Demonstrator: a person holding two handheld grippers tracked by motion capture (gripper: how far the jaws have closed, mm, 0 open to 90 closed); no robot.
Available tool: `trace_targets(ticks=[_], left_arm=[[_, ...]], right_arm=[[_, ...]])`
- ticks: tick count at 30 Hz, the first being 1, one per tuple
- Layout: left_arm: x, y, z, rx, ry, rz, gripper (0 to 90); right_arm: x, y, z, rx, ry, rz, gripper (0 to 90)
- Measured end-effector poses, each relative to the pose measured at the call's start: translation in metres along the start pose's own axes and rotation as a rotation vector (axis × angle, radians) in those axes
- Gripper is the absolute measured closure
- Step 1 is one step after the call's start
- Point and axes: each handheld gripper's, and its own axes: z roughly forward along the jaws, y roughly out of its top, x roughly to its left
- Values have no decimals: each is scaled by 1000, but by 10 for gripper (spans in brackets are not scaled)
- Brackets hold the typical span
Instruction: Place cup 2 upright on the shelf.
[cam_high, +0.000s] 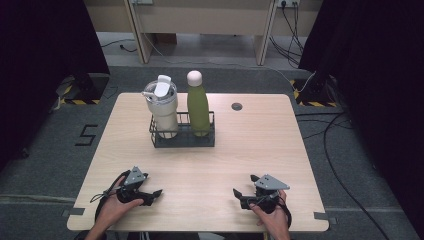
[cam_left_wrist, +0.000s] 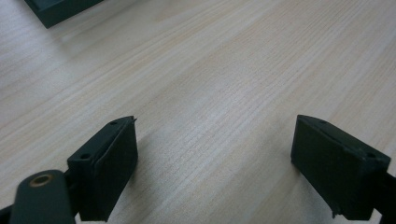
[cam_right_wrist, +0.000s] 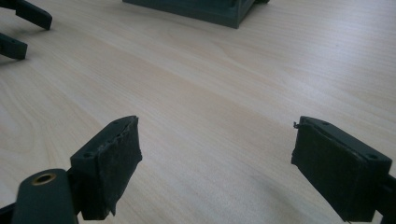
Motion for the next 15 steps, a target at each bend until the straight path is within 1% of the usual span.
trace_targets(ticks=[7, 12, 15], left_arm=[[0, 0, 0, 0, 0, 0, 141], [0, 0, 0, 0, 0, 0, 141], [0, 0, 0, 0, 0, 0, 141]], right_arm=[[3, -2, -2, 37, -7, -9, 152], [0, -3, -4, 82, -12, -4, 152], [-2, -5, -5, 113, -23, -4, 152]])
